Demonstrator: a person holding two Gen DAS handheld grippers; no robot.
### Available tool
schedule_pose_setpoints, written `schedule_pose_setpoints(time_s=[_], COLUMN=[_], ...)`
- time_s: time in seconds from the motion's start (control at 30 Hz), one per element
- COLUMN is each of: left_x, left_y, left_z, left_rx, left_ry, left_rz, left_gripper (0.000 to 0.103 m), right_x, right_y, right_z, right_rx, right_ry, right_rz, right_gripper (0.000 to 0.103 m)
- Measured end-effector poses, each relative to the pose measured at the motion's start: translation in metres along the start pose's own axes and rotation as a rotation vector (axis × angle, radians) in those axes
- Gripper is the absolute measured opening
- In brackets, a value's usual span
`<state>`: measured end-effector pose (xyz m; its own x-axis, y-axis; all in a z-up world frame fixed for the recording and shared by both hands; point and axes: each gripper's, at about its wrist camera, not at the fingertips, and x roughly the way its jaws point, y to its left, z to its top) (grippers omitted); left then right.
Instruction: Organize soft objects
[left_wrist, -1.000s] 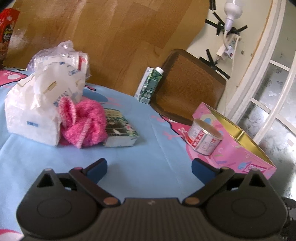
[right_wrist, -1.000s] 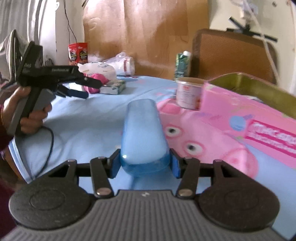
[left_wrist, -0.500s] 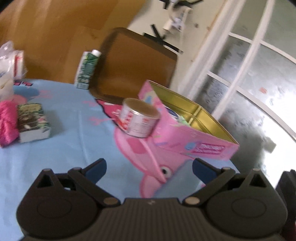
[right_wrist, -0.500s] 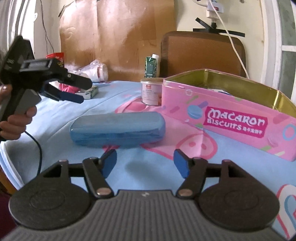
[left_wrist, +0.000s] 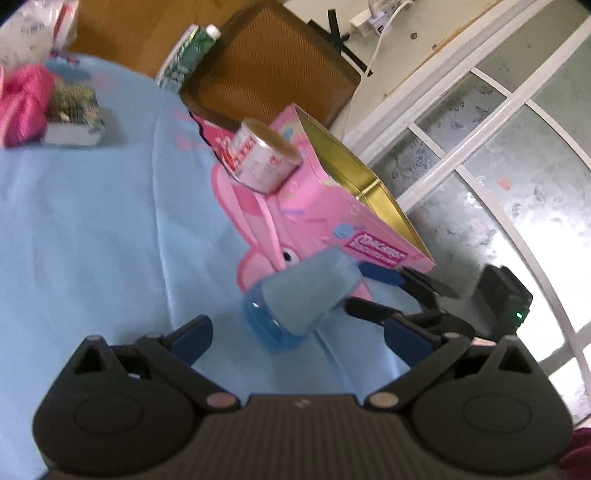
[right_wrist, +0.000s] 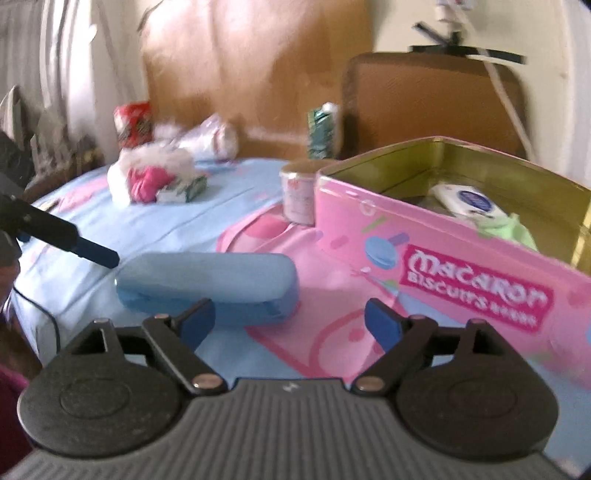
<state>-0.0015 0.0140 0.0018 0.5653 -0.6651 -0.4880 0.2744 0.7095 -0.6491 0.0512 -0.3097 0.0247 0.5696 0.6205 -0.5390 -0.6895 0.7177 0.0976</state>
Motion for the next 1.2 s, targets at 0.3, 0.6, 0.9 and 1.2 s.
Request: schedule_pose_setpoints(time_s=[0.3,0.6,0.9,1.2], left_x=[0.026,0.006,0.012,0.025], left_y=[0.004,0.009,0.001,0.000], left_z=[0.019,0.021,0.008,0.026], left_rx=[-0.031,-0.008,-0.007,-0.019], left_ry=[0.005,-0.011,0.064,0.023], left_rz=[0.045,0.006,0.018,0.082], left_gripper=[0.096,0.102,0.101,0.097], right_x=[0.028,0.005,0.017,0.024], right_y=[0.029,0.052,0.048,0.053], right_z=[0.007,-0.008,0.001,0.005], right_rx=[-0.152,-0.144,-0.210,-0.214], right_ry=[0.087,0.055,0.057,0.007], right_rz=[0.092,0.051,0.033,0.036], right_gripper=[0.081,0.081,0.090,0.080])
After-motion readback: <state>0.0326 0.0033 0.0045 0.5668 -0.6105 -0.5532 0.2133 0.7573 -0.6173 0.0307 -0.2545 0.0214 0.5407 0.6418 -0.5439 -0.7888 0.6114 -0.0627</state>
